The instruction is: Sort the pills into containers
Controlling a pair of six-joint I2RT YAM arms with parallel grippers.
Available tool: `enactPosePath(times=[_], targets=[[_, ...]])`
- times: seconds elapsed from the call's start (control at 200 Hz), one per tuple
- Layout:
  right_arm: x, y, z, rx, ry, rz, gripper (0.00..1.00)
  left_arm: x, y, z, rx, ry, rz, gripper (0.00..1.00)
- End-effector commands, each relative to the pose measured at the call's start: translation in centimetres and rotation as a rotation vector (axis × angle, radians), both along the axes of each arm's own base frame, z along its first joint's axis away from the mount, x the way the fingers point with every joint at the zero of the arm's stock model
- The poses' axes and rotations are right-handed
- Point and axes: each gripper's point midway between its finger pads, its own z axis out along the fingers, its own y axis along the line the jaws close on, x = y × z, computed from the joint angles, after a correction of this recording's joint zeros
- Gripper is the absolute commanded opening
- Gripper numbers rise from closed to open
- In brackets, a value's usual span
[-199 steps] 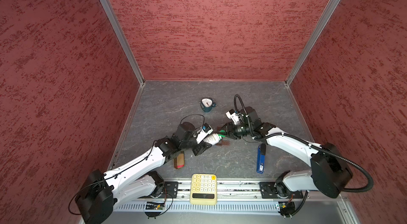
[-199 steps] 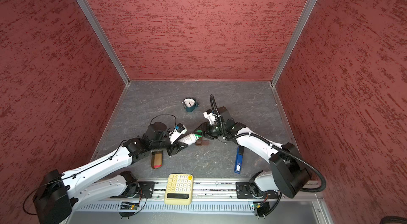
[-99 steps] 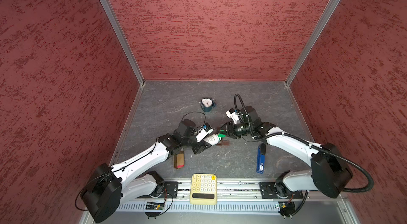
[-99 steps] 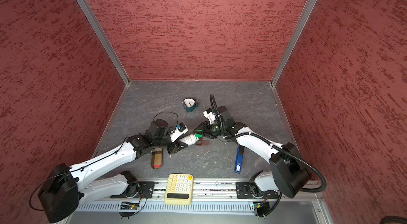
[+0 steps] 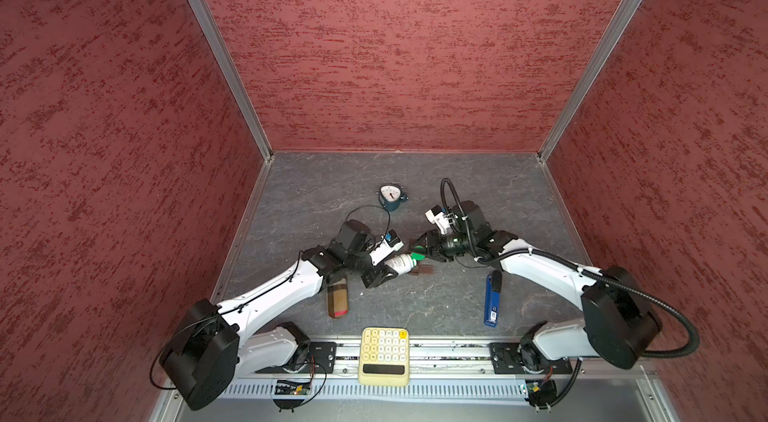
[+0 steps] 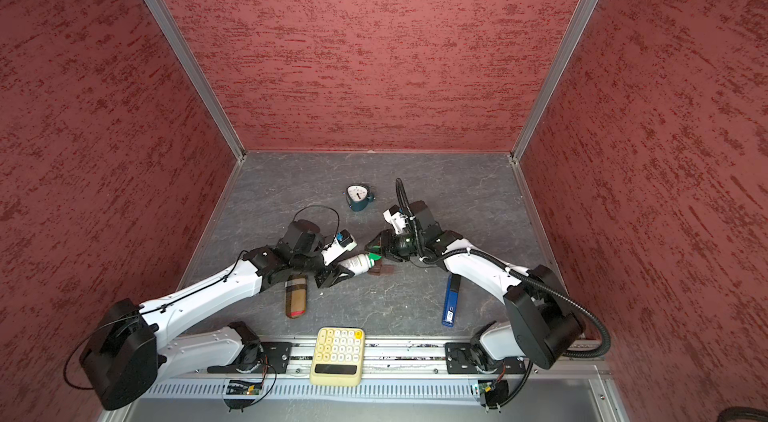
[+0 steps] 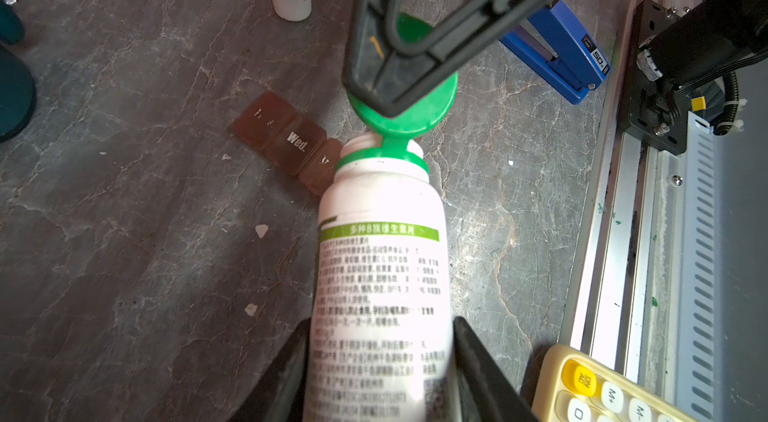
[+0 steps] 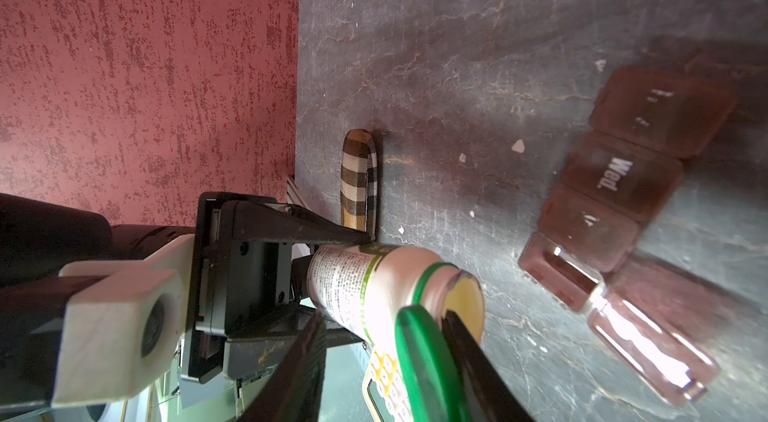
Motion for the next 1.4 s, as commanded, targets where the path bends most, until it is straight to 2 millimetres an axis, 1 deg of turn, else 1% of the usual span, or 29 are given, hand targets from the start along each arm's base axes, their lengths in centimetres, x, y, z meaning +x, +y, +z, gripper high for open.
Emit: enactPosePath(times=[0.0,0.245,0.706,1.187,1.192,1.202,1.212,1.398], targets=[[0.2,0.6,0.3,0.03,-0.026,0.01,0.46,-0.3,0.2,-0.1,0.014,0.01,-0.028,0.0],[0.0,0.4,-0.4,0.022,-0.012,0.009,0.46,-0.5,0.2,-1.1,0.047,0.043,-0.043,0.0],[0.0,0.4,-1.3,0.017,0.002,0.004,0.46,0.0,0.0,-1.8,0.089,0.059,-0.062,0.0],[0.0,0.3,-1.5,0.015,-0.002,0.006,0.46,0.6,-0.5,-2.6,0.123,0.073,-0.075,0.0],[-0.1,0.3,-1.5,0.015,-0.002,0.007,0.46,0.6,-0.5,-2.6,0.123,0.073,-0.075,0.0],[-0.1,0.3,-2.2,0.003,0.015,0.007,0.46,0.5,-0.6,-2.7,0.125,0.075,-0.076,0.0],[0.0,0.3,-2.3,0.001,0.018,0.007,0.46,0.6,-0.6,-2.7,0.125,0.074,-0.077,0.0],[0.0,0.2,-2.6,-0.003,0.022,0.003,0.46,0.9,-0.8,-2.8,0.139,0.073,-0.081,0.0]])
